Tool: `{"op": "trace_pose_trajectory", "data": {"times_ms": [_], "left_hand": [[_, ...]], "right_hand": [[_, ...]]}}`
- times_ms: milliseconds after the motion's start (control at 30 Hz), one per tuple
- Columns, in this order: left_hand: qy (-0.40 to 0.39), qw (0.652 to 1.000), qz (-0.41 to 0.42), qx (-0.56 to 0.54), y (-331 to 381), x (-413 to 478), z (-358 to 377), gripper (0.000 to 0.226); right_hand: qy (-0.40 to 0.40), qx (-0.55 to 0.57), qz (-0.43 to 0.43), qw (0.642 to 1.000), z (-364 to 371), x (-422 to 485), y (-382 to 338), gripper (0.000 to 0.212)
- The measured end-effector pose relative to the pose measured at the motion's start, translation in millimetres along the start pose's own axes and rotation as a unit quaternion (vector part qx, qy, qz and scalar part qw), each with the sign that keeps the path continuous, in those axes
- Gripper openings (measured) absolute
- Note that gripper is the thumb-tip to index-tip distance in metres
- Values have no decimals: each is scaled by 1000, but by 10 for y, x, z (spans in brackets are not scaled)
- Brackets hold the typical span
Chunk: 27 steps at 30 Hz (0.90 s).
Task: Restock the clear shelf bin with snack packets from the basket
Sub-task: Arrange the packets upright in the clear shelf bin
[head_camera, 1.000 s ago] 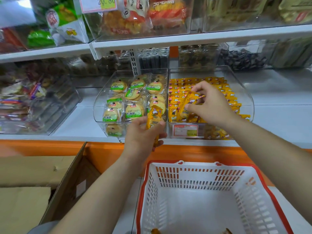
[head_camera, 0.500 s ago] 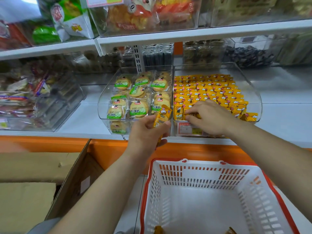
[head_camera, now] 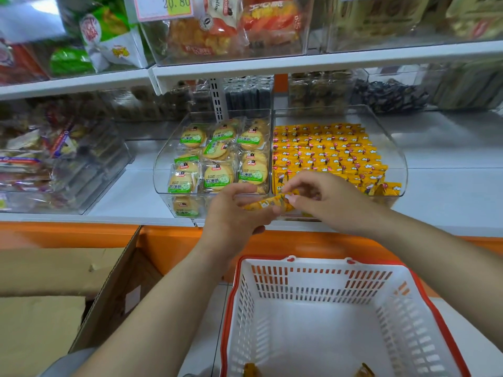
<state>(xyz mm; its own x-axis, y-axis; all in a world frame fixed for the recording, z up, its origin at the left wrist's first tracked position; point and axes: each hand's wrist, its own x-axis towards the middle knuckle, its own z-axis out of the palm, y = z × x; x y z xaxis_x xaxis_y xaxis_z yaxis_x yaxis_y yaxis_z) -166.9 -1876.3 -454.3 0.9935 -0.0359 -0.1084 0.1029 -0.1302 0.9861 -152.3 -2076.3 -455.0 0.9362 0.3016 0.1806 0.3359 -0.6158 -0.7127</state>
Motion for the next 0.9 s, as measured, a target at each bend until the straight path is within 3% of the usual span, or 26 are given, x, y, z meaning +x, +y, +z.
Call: {"op": "trace_pose_trajectory", "data": {"times_ms": [133,233,333,400,467,633,733,900], "left_hand": [[15,1000,2,-24,28,34,-51,46],[8,999,-12,-35,6,39,-29,42],[-3,999,-2,-36,-17,42,0,35],[-15,999,4,-40,-13,33,30,33],[-17,999,12,-45,-7,34,73,36],[-27,995,91,-20,74,104,137,40],[-22,990,133,45,75,207,148,41],[54,939,132,313,-128,474,80,57]], "right_hand": [[-53,67,38,996,81,-89,6,10],[-93,76,14,993,196,-119,-68,7],[19,81,34,996,170,-48,-102,9],[89,151,76,982,86,12,-116,19],[76,190,67,977,26,48,-159,29],[84,164,23,983,-137,178,-220,27],[104,157,3,982,-288,282,-214,31],[212,79,-3,974,-312,483,1,28]]}}
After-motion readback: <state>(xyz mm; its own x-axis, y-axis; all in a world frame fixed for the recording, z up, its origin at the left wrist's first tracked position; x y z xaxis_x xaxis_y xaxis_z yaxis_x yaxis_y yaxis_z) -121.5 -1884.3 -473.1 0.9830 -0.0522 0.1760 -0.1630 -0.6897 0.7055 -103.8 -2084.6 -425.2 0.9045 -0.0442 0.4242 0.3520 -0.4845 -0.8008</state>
